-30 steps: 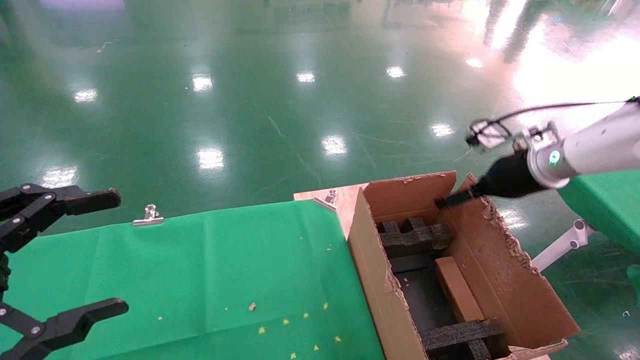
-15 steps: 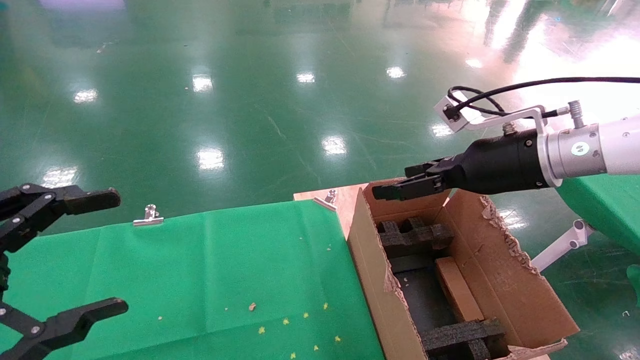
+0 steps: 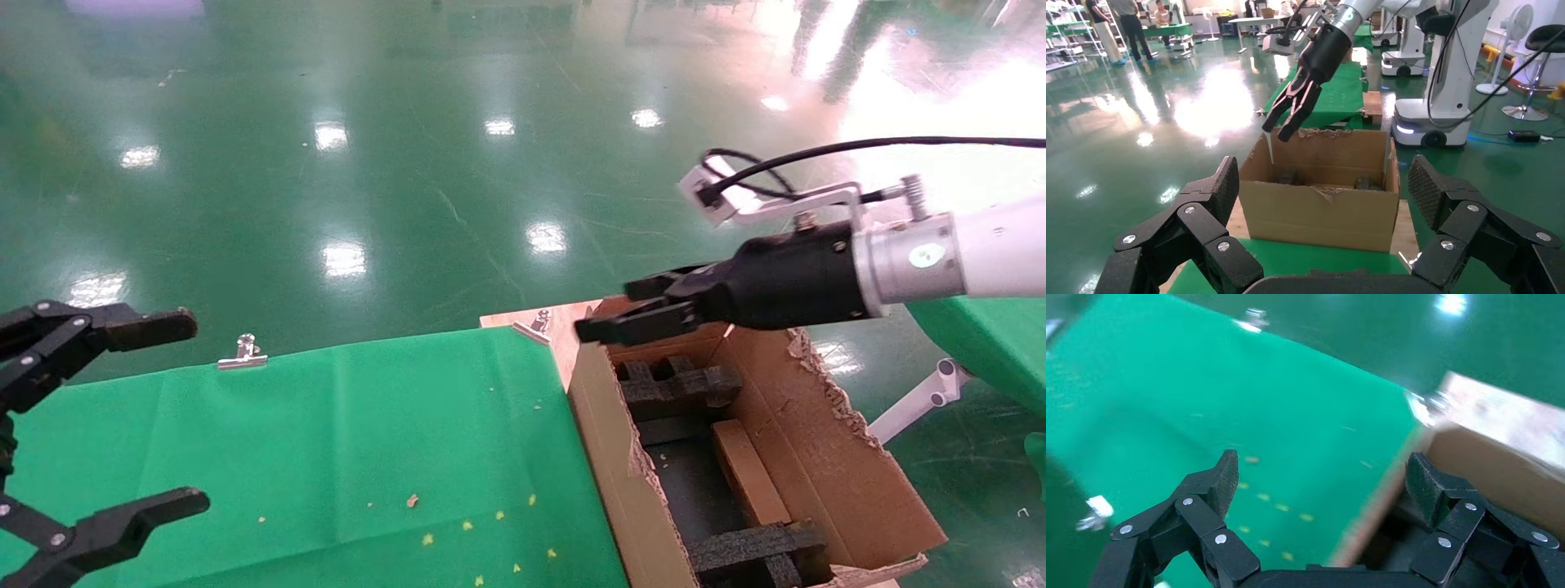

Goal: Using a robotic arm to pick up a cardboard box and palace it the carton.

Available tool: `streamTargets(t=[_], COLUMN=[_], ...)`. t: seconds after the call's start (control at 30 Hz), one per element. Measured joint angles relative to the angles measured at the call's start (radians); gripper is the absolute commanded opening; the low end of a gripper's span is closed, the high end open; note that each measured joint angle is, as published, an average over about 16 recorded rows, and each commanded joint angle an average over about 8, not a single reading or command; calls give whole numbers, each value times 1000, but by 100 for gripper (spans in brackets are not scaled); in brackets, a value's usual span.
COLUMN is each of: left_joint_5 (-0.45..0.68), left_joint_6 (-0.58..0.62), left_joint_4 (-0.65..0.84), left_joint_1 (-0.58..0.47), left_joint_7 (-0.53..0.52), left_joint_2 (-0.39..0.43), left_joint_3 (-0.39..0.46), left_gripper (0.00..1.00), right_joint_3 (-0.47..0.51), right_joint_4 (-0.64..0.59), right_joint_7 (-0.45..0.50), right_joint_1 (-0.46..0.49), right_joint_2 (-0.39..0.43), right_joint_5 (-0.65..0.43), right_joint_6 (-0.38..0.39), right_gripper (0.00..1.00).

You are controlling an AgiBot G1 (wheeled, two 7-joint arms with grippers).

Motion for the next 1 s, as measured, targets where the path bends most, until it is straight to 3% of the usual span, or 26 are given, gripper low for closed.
streamTargets(t=[1.0], left_joint_5=[0], left_joint_6=[0], left_joint_4=[0], left_joint_1=[0], left_joint_7=[0], left_joint_2=[0], left_joint_3=[0], left_gripper=[100], right_joint_3=[838], right_joint_4=[160], right_joint_7=[-270], right_joint_1=[-557], right_joint_2=[-50], right_joint_5=[-29], right_joint_6=[-251], right_gripper=[100])
